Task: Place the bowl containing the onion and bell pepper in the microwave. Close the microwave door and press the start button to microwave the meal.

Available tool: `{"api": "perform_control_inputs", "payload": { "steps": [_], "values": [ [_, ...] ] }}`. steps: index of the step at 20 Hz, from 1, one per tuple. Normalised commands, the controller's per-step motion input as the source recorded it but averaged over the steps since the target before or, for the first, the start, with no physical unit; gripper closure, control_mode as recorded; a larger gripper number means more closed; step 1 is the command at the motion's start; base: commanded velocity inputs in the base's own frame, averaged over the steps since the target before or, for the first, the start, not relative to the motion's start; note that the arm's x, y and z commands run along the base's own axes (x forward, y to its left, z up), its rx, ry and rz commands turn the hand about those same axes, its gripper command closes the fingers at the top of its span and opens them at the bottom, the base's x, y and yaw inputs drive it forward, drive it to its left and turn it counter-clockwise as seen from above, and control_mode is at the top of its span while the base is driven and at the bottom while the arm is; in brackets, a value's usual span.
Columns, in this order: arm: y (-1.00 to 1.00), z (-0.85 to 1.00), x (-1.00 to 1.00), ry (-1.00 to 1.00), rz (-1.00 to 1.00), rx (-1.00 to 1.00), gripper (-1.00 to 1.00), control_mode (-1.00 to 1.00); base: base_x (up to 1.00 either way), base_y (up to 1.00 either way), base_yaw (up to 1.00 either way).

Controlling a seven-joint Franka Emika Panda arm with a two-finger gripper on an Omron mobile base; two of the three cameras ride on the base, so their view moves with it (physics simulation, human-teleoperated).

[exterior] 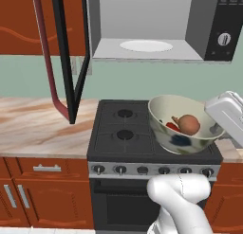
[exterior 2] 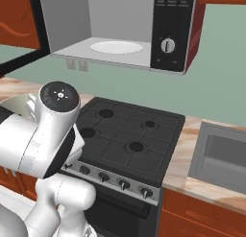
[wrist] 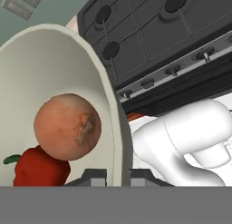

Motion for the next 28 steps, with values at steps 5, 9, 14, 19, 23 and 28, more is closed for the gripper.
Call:
{"api": "perform_control_inputs", "payload": {
  "steps": [5,9,14,19,23,28],
  "values": [
    [0.00,0.00,0.08,0.00,0.00,0.00,1.00,-1.00,0.00,0.00,0.00],
    [0.00,0.00,0.03,0.00,0.00,0.01,1.00,-1.00,0.00,0.00,0.00],
    [0.00,0.00,0.00,0.00,0.00,0.00,1.00,-1.00,0.00,0.00,0.00],
    [0.00,0.32,0.00,0.00,0.00,0.00,1.00,-1.00,0.00,0.00,0.00],
    [0.00,0.55,0.00,0.00,0.00,0.00,1.00,-1.00,0.00,0.00,0.00],
    [0.00,0.45,0.00,0.00,-0.15,-0.02,1.00,-1.00,0.00,0.00,0.00]
  ]
}}
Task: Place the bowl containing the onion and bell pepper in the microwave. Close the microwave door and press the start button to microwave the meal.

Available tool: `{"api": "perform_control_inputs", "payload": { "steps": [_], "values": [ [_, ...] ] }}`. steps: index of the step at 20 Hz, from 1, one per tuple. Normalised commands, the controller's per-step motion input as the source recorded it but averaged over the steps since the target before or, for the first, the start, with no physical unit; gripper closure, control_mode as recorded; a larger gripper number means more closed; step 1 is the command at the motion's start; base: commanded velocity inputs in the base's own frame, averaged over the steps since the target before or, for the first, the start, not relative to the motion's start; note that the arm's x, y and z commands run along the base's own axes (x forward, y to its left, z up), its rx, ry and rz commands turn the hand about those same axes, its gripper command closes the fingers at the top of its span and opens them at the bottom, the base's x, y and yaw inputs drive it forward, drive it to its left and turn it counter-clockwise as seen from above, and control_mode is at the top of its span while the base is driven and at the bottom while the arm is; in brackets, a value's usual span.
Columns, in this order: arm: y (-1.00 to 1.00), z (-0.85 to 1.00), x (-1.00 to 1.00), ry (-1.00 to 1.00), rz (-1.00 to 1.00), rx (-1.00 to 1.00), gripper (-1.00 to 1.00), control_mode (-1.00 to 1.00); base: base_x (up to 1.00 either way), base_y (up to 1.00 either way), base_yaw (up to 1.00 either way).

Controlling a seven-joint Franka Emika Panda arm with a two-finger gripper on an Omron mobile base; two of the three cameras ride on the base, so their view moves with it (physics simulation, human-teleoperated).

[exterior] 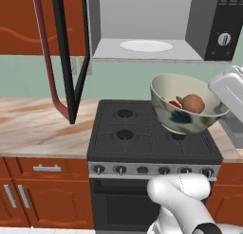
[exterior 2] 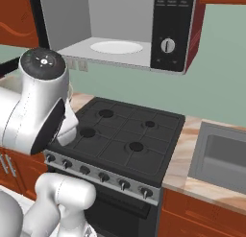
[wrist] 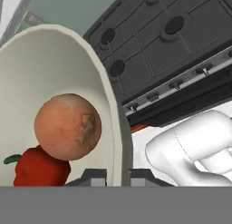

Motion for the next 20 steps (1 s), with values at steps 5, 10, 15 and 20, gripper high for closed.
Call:
{"api": "perform_control_inputs", "payload": {
  "steps": [5,10,15,20],
  "values": [
    [0.00,0.13,0.01,-0.06,-0.19,0.00,1.00,-1.00,0.00,0.00,0.00],
    [0.00,0.01,0.11,-0.23,-0.16,0.00,1.00,-1.00,0.00,0.00,0.00],
    [0.00,0.14,0.15,-0.23,-0.05,0.00,1.00,-1.00,0.00,0.00,0.00],
    [-0.03,0.29,0.24,-0.05,-0.03,0.00,1.00,-1.00,0.00,0.00,0.00]
  ]
}}
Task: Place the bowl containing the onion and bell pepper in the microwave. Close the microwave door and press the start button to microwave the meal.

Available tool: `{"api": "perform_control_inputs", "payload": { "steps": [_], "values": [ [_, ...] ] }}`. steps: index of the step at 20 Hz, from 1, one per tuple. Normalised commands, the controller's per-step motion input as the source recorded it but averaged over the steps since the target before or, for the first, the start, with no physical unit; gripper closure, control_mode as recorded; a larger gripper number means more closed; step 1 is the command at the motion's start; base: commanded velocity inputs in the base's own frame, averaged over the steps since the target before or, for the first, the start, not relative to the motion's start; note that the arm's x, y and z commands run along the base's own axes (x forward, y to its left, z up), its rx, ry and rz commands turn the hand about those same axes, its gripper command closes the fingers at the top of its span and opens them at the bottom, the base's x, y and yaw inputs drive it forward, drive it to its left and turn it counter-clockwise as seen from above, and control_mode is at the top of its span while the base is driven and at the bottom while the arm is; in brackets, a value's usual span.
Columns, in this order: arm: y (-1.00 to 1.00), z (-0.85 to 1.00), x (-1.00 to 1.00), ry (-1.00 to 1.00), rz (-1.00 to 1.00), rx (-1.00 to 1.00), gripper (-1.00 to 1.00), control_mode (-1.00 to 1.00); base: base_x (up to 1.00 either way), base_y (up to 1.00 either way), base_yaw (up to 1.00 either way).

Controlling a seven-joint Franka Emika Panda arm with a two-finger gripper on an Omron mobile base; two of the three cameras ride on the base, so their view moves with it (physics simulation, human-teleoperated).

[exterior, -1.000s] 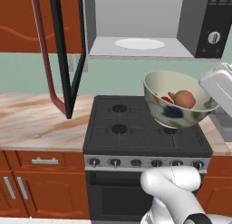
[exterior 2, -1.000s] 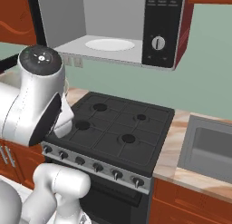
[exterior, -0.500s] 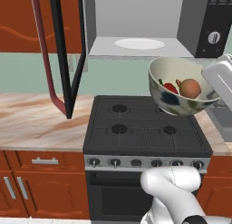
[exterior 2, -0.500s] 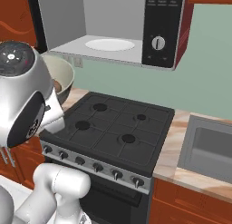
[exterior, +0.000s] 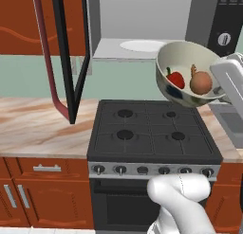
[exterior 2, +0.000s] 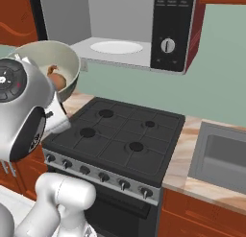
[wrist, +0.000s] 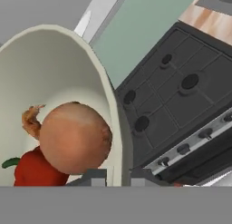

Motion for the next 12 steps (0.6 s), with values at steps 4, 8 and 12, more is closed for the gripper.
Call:
{"api": "perform_control_inputs", "payload": {
  "steps": [4,8,12],
  "values": [
    [-0.03,0.38,0.25,0.00,-0.05,0.00,1.00,-1.00,0.00,0.00,0.00],
    [-0.04,0.33,0.29,0.04,-0.07,0.00,1.00,-1.00,0.00,0.00,0.00],
    [-0.01,0.06,0.41,0.08,-0.05,0.00,1.00,-1.00,0.00,0.00,0.00]
  ]
}}
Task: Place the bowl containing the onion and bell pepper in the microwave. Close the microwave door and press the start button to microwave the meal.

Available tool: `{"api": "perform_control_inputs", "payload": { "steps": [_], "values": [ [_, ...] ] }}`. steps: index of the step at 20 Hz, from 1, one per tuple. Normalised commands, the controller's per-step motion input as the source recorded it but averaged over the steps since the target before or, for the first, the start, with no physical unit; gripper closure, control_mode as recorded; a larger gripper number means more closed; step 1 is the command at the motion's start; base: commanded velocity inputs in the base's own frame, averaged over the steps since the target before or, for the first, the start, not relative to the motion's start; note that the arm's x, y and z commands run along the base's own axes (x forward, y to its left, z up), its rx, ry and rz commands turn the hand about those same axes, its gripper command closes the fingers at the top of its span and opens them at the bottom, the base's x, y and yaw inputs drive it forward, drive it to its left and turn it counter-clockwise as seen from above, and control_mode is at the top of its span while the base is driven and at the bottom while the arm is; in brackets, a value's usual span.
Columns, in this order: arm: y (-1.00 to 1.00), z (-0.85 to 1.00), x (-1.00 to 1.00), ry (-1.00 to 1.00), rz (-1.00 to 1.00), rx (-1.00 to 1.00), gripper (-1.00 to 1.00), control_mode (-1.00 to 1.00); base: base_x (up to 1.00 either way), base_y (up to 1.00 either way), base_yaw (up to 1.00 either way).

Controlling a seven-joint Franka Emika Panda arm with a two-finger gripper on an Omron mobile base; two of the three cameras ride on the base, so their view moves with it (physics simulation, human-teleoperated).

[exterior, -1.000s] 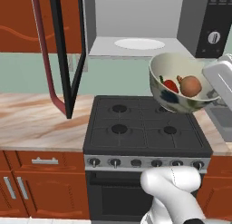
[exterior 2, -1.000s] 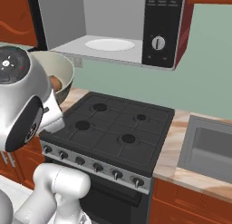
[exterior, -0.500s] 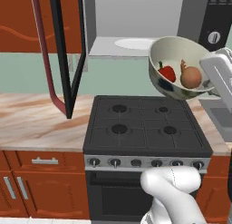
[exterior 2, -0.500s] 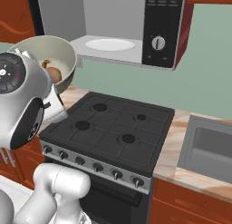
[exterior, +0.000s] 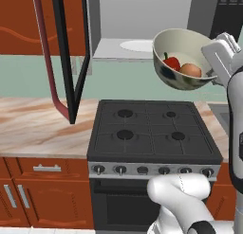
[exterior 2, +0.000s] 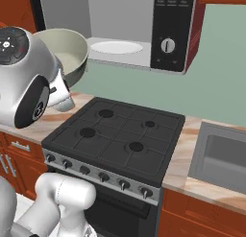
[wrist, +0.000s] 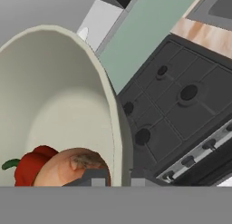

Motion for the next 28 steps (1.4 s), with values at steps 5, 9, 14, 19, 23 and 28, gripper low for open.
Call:
{"api": "perform_control_inputs", "payload": {
  "steps": [5,9,14,19,23,28],
  "values": [
    [-0.02,0.00,0.43,0.02,-0.03,0.00,1.00,-1.00,0.00,0.00,0.00],
    [-0.13,0.04,0.38,0.00,-0.04,0.00,1.00,-1.00,0.00,0.00,0.00],
    [-0.14,0.04,0.39,-0.01,-0.04,0.00,1.00,-1.00,0.00,0.00,0.00],
    [-0.04,0.03,0.41,-0.02,-0.04,0.00,1.00,-1.00,0.00,0.00,0.00],
    [0.00,0.09,0.44,-0.04,-0.01,0.00,1.00,-1.00,0.00,0.00,0.00],
    [0.00,0.09,0.50,-0.02,-0.01,0.00,1.00,-1.00,0.00,0.00,0.00]
  ]
}}
